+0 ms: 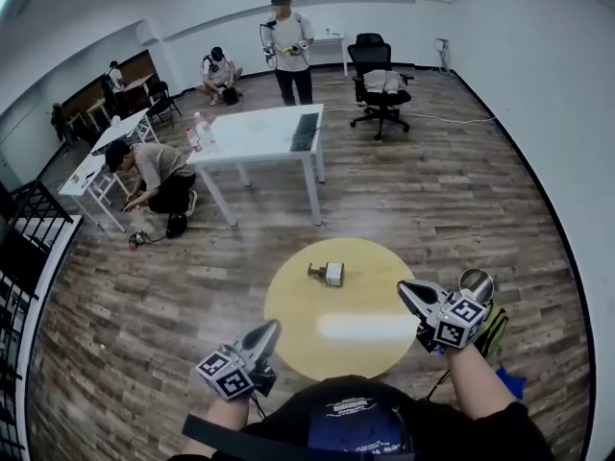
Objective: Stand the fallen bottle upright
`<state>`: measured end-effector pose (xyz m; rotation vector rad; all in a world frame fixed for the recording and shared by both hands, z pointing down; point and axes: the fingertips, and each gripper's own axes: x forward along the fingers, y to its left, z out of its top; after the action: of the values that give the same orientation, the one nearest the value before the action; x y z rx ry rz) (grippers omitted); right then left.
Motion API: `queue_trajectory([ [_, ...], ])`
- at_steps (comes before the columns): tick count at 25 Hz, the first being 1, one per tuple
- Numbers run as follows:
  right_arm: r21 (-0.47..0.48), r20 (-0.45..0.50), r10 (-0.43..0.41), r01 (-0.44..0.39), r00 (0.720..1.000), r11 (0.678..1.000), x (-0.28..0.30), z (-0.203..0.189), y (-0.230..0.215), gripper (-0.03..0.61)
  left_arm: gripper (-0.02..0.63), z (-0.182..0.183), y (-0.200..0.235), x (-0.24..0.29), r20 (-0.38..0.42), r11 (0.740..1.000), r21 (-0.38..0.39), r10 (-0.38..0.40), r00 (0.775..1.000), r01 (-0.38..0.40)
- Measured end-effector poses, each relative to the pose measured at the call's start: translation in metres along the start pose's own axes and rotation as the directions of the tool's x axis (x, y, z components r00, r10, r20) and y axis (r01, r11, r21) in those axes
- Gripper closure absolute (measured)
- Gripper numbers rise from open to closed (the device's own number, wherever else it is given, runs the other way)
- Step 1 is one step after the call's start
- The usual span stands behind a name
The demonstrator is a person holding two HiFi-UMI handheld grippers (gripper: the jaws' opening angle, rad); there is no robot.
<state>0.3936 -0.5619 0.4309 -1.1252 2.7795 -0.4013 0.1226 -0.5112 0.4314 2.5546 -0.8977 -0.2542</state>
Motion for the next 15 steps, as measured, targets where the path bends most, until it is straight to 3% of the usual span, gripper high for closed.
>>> queue_trajectory([
  [8,0.000,-0.005,-0.094,0.094,0.996,0.996,0.076,-0.007,-0.069,0.574,0.603,0.030,0.113,0.063,-0.038,0.998,0.004,-0.061,0.997,0.061],
  [15,-0.012,-0.021,-0.201,0.201,0.979,0.980,0.155,-0.017,-0.106,0.572,0.603,0.043,0.199,0.115,-0.112,0.980,-0.017,-0.197,0.974,0.197],
])
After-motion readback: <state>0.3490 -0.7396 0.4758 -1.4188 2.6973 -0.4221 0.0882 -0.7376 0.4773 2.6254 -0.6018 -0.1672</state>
